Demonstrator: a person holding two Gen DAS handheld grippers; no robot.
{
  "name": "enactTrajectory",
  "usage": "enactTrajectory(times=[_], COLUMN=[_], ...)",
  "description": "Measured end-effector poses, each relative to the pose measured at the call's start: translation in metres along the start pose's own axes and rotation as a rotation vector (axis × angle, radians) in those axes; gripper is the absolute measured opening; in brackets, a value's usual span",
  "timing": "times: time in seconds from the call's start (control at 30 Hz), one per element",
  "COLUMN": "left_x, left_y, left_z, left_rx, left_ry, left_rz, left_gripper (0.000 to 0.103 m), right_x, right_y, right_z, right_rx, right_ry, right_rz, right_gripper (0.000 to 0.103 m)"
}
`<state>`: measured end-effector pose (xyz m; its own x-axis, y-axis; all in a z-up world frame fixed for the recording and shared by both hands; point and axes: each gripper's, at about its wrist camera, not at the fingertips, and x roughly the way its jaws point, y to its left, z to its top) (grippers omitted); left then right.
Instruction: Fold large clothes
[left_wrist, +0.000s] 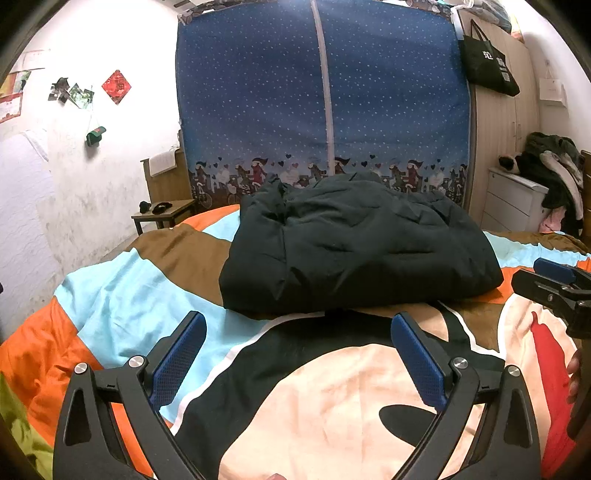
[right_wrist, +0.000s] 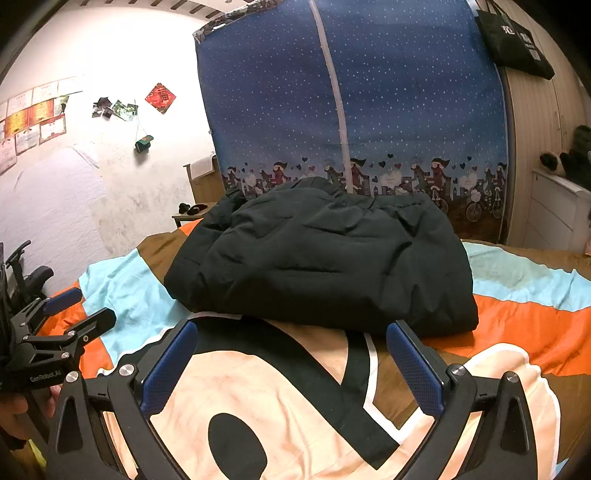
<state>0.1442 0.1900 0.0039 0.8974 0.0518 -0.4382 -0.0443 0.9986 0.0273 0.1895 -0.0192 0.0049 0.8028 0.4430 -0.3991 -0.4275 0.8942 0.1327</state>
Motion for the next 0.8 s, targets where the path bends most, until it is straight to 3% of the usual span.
enactTrajectory(times=[0.8], left_x=[-0.0010], left_y=[0.0011], left_z=[-0.0018], left_rx=[0.007], left_ry=[0.008], left_rz=[-0.013], left_gripper=[0.098], right_x=[0.0019], right_y=[-0.0007], right_z=[-0.0037], right_rx=[0.010], right_ry=[0.009], right_rz=[0.001], right_gripper=[0.103])
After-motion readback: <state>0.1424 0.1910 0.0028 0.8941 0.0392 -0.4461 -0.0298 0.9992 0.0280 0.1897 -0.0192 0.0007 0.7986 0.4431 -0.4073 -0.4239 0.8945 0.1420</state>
